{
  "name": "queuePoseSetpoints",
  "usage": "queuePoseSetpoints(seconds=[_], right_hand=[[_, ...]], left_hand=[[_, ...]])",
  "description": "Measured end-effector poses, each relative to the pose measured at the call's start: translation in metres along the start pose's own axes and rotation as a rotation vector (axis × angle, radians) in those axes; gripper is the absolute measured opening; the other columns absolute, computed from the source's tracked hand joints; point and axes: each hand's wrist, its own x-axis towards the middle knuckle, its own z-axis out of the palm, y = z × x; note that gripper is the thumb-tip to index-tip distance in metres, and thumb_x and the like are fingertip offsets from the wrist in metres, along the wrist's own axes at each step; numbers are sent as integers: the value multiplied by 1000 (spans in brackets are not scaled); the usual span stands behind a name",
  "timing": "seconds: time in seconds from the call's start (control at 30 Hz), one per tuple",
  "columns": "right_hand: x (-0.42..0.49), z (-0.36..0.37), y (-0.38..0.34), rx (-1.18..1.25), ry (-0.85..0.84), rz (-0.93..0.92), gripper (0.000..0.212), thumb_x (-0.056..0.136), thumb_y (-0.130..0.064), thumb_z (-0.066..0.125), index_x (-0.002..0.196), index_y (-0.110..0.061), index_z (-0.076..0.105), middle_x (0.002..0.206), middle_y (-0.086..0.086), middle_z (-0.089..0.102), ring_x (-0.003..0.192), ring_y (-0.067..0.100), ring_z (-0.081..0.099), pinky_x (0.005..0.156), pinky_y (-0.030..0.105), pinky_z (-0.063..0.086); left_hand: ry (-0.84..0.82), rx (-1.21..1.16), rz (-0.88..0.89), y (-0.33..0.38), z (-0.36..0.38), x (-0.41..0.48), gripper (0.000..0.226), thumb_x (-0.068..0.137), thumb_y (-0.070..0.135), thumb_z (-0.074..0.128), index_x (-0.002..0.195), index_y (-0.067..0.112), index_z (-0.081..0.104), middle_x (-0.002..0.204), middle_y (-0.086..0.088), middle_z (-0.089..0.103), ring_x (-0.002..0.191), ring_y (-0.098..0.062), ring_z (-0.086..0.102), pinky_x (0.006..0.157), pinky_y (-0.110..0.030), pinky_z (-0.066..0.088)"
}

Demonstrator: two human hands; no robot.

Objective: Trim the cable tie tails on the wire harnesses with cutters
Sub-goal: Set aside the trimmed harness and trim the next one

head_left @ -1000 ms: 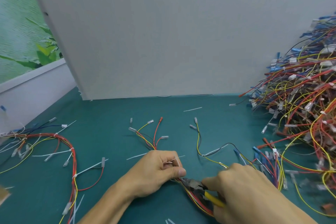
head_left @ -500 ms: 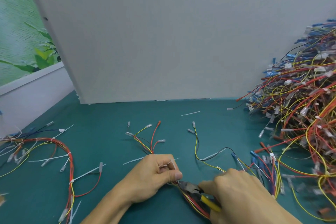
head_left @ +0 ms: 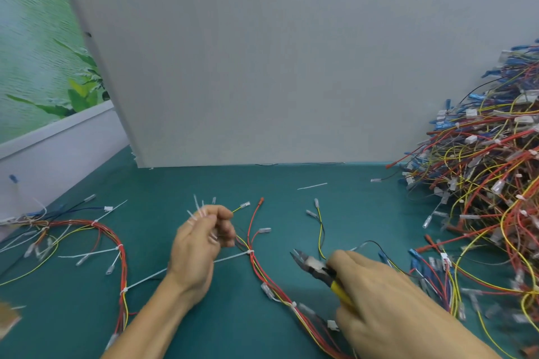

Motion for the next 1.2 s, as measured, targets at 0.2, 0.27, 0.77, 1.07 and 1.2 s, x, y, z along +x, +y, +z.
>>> queuePoseSetpoints(seconds=[0.2, 0.27, 0.77, 1.07, 1.2], right_hand=[[54, 25, -50, 46, 99, 10, 34, 86, -48, 60, 91, -28, 32, 100, -4, 53, 95, 31, 51, 65, 35, 30], [75, 40, -59, 58, 63, 71, 41, 83, -47, 66, 105, -23, 41, 114, 4, 57, 107, 32, 55, 71, 34, 31], [99, 42, -13, 512, -57, 129, 22, 67, -16, 72, 79, -16, 53, 82, 4, 69, 69, 18, 57, 72, 38, 54], [84, 27, -14, 249, -52, 105, 14, 78, -23, 57, 89, -15, 55, 87, 3, 58, 81, 20, 55, 63, 31, 44], [66, 21, -17, -81, -35, 68, 15, 83, -23, 48, 94, -18, 57, 92, 1, 38, 96, 31, 54, 68, 33, 37]], left_hand=[[161, 468, 112, -2, -15, 13, 27, 85, -2, 56, 78, 20, 68, 47, 6, 31, 44, -12, 28, 49, -27, 27], [81, 803, 173, 1, -23, 13, 26, 79, 3, 66, 78, 28, 71, 40, 8, 34, 41, -9, 31, 44, -16, 27], [-596, 1273, 833, 10, -23, 5, 19, 69, 25, 81, 87, 26, 78, 55, 6, 46, 50, -13, 46, 66, -19, 36], [-626, 997, 67, 4, -22, 3, 24, 91, 19, 60, 71, 29, 67, 73, 15, 68, 75, 1, 62, 76, -17, 46], [-589, 976, 11, 3, -20, 4, 28, 97, 26, 52, 69, 25, 55, 72, 9, 66, 73, -4, 59, 80, -23, 45]])
